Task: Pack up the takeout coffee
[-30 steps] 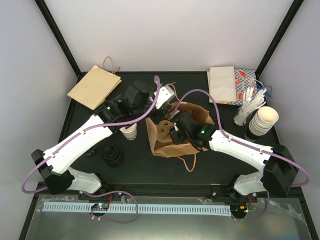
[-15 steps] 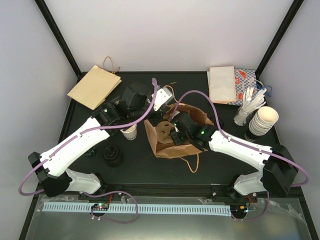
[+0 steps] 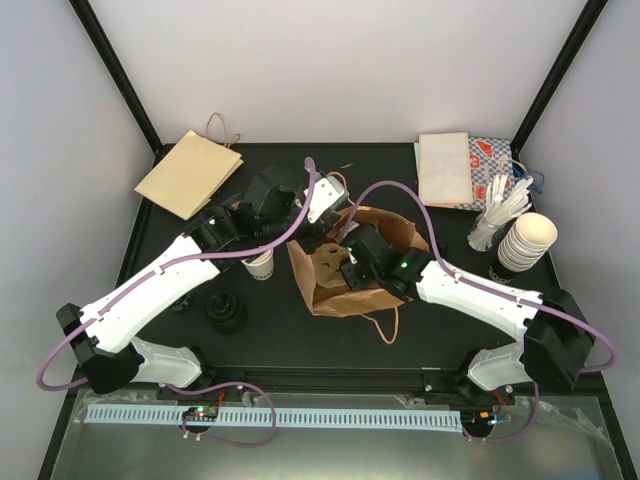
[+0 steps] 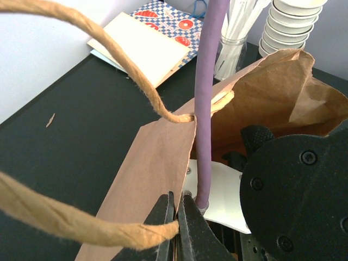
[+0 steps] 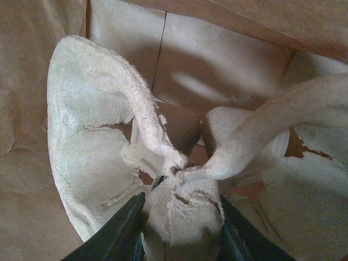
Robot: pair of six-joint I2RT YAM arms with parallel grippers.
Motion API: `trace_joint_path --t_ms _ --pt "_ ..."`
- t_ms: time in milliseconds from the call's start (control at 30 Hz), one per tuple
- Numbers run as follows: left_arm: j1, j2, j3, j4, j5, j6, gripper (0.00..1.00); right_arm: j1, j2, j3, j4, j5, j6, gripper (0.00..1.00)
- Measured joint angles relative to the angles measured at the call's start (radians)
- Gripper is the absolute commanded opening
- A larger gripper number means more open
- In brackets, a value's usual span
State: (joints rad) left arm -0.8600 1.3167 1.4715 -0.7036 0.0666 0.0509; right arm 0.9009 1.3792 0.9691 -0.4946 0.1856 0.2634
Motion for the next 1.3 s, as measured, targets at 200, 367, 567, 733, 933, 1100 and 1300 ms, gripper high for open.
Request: trace_joint_path --t_ms 200,367,567,733,933,1100,1300 --pt "-0.001 0.000 0.000 -0.003 -0.008 -0.003 0.01 0.000 0.018 0.000 0.000 0.000 0.000 0.34" --pt "-0.005 0.000 0.000 -0.002 -0.012 -0.011 0.02 0.000 0.027 0.000 0.001 0.000 0.000 0.34" --pt "-0.005 0.000 -0.001 0.003 -0.011 -0.029 0.01 0.000 0.042 0.001 0.007 -0.001 0.001 0.34" --pt "-0.005 -0.008 -0.002 0.005 -0.009 -0.043 0.02 0.000 0.056 0.001 0.015 -0.002 0.001 0.34" --pt "-0.005 -0.036 -0.004 0.008 0.007 -0.059 0.02 0.001 0.069 0.001 0.017 0.004 0.000 0.34" --pt "-0.005 -0.050 -0.005 0.017 0.021 -0.072 0.02 0.001 0.081 0.001 0.016 0.019 0.000 0.34" --pt "-0.005 -0.068 -0.016 0.025 0.032 -0.080 0.02 0.001 0.082 0.001 0.016 0.022 0.000 0.34"
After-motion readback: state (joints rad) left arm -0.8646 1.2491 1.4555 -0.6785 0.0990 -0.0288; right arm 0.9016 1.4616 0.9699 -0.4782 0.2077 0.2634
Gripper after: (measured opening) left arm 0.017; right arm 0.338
